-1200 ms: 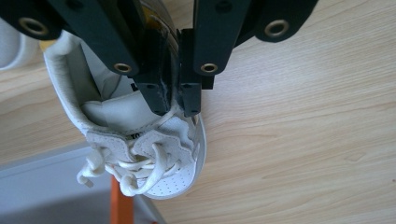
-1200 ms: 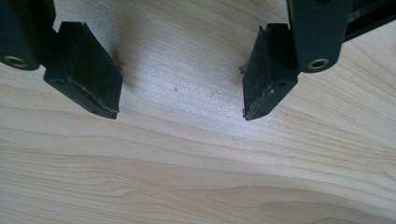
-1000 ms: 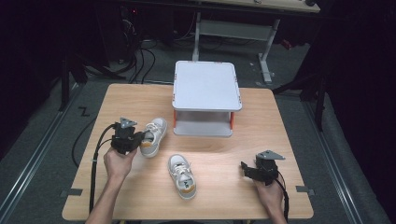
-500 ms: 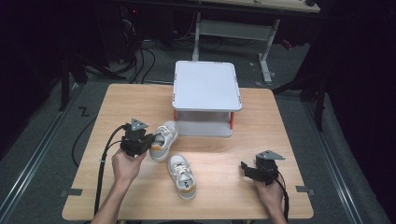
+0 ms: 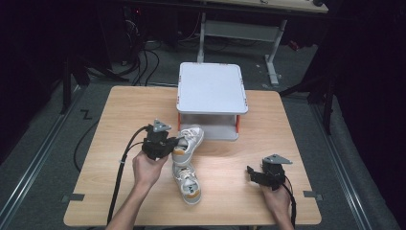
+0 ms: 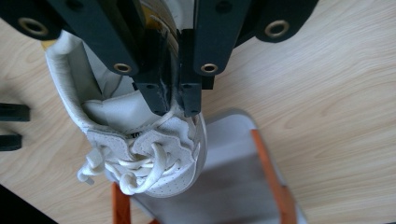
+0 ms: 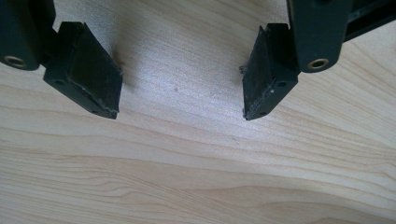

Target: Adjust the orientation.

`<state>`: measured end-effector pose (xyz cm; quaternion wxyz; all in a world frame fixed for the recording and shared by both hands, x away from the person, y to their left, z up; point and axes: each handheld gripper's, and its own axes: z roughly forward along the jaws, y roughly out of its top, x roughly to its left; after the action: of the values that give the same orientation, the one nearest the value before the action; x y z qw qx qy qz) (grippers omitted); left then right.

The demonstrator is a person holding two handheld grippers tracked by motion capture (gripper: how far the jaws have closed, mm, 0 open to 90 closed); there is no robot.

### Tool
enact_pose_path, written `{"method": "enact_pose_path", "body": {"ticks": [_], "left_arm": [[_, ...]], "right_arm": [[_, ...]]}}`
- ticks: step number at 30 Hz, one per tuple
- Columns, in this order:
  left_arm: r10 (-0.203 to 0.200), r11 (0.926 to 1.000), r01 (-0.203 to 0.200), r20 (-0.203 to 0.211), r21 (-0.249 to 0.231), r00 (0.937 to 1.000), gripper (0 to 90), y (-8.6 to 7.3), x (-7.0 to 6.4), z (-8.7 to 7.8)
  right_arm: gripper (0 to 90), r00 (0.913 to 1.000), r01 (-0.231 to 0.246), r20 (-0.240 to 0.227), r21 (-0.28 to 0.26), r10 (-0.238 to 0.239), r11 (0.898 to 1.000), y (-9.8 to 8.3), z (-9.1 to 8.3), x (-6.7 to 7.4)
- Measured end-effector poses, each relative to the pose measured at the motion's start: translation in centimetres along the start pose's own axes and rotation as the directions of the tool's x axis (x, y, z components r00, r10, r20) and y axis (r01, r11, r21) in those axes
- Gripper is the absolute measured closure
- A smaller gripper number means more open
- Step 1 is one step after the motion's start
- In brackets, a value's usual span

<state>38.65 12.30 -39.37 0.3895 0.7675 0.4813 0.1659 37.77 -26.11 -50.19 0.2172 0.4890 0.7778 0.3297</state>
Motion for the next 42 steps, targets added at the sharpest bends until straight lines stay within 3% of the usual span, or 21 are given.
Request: {"method": "enact_pose_path", "body": {"ticks": [4, 8, 12, 15, 21, 26, 34, 42], "left_arm": [[0.004, 0.9999, -0.005, 0.019, 0.011, 0.9998, 84.3, 0.4, -1.6, 0.9], [0.038, 0.9988, -0.038, 0.010, 0.030, 0.9992, 84.1, 0.7, -3.5, 1.6], [0.039, 0.9985, -0.040, 0.012, 0.039, 0.9992, 83.8, 0.8, -4.8, 2.1], [0.068, 0.9963, -0.067, -0.016, 0.053, 0.9976, 83.7, 1.0, -6.4, 3.0], [0.075, 0.9950, -0.072, -0.045, 0.069, 0.9962, 83.7, 0.9, -8.3, 4.2], [0.080, 0.9941, -0.074, -0.070, 0.079, 0.9944, 82.6, 0.6, -9.2, 5.3], [0.060, 0.9935, -0.050, -0.098, 0.103, 0.9934, 82.6, -0.4, -8.7, 6.1], [0.057, 0.9878, -0.045, -0.075, 0.149, 0.9955, 80.2, -1.1, -9.0, 7.2]], "right_arm": [[28.5, 1.0000, -0.002, 0.000, 0.000, 0.002, 1.000, 0.0, 0.0, 0.0], [28.5, 1.0000, 0.001, 0.000, 0.000, -0.001, 1.000, 0.0, 0.0, 0.0], [28.5, 1.0000, 0.000, 0.000, 0.000, 0.000, 1.000, 0.0, 0.0, 0.0], [28.4, 1.0000, -0.001, -0.001, 0.000, 0.001, 1.000, 0.0, 0.0, 0.0], [28.4, 1.0000, 0.000, -0.002, 0.000, 0.000, 1.000, 0.0, 0.0, 0.0], [28.4, 1.0000, -0.001, -0.002, 0.000, 0.001, 1.000, 0.0, 0.0, 0.0], [28.4, 1.0000, 0.000, -0.002, 0.000, 0.000, 1.000, 0.0, 0.0, 0.0], [28.4, 1.0000, 0.003, -0.003, 0.000, -0.003, 1.000, 0.0, 0.0, 0.0]]}}
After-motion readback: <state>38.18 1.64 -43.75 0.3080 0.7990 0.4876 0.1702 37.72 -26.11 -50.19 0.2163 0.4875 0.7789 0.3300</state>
